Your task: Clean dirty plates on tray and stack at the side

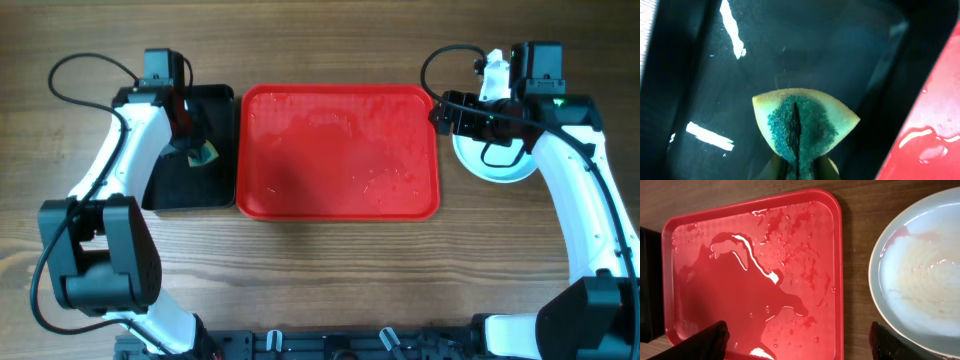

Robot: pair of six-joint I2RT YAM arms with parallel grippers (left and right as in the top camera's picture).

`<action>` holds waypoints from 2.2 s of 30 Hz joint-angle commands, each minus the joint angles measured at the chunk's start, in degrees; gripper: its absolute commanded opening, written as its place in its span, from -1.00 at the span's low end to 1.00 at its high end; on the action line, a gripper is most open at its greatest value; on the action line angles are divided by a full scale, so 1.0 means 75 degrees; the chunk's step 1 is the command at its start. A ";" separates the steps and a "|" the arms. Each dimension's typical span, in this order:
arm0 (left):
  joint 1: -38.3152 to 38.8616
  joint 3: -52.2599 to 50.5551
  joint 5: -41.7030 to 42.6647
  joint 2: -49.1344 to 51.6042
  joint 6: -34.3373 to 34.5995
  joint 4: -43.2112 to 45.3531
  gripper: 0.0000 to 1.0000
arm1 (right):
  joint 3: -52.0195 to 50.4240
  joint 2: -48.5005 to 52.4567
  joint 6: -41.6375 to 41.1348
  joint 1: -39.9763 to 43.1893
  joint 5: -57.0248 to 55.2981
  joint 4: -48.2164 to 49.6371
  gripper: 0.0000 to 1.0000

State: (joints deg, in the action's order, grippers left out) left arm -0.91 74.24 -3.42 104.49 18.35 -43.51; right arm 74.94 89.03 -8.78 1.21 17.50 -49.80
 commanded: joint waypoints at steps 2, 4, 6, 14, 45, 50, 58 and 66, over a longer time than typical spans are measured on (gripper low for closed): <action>-0.0029 -0.0589 -0.0157 0.0073 0.0073 0.0662 -0.35 | 0.0093 0.0015 -0.0055 -0.0017 -0.0152 -0.0087 0.81; -0.0029 -0.0644 -0.0157 0.0073 0.0073 0.0691 0.58 | 0.0093 0.0015 -0.0050 -0.0017 -0.0152 -0.0108 0.81; -0.0029 -0.0644 -0.0157 0.0070 0.0073 0.0688 1.00 | 0.0093 0.0015 -0.0047 -0.0017 -0.0152 -0.0108 0.80; -0.0029 -0.0117 -0.0154 -0.0726 0.0076 0.0015 1.00 | 0.0117 -0.0134 -0.0029 -0.0017 -0.0149 -0.0149 0.81; 0.0041 0.0600 0.0073 -0.3684 0.0070 -0.1131 1.00 | 0.0122 -0.6508 0.0283 -0.0015 -0.1230 -0.0761 0.99; 0.0041 0.0600 0.0073 -0.3684 0.0070 -0.1131 1.00 | -0.0163 -0.6513 0.0277 -0.0017 -0.1288 -0.0554 0.99; 0.0041 0.0600 0.0073 -0.3684 0.0070 -0.1131 1.00 | -0.3707 -0.7918 0.0172 -0.0032 -0.1093 0.3949 0.99; 0.0041 0.0600 0.0073 -0.3684 0.0070 -0.1131 1.00 | -0.7781 -1.0468 0.0125 -0.0408 -0.1128 0.6589 0.99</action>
State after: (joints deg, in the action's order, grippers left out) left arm -0.82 78.50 -3.14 76.93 18.76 -52.10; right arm 24.56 16.40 -7.62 -0.34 9.37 -3.22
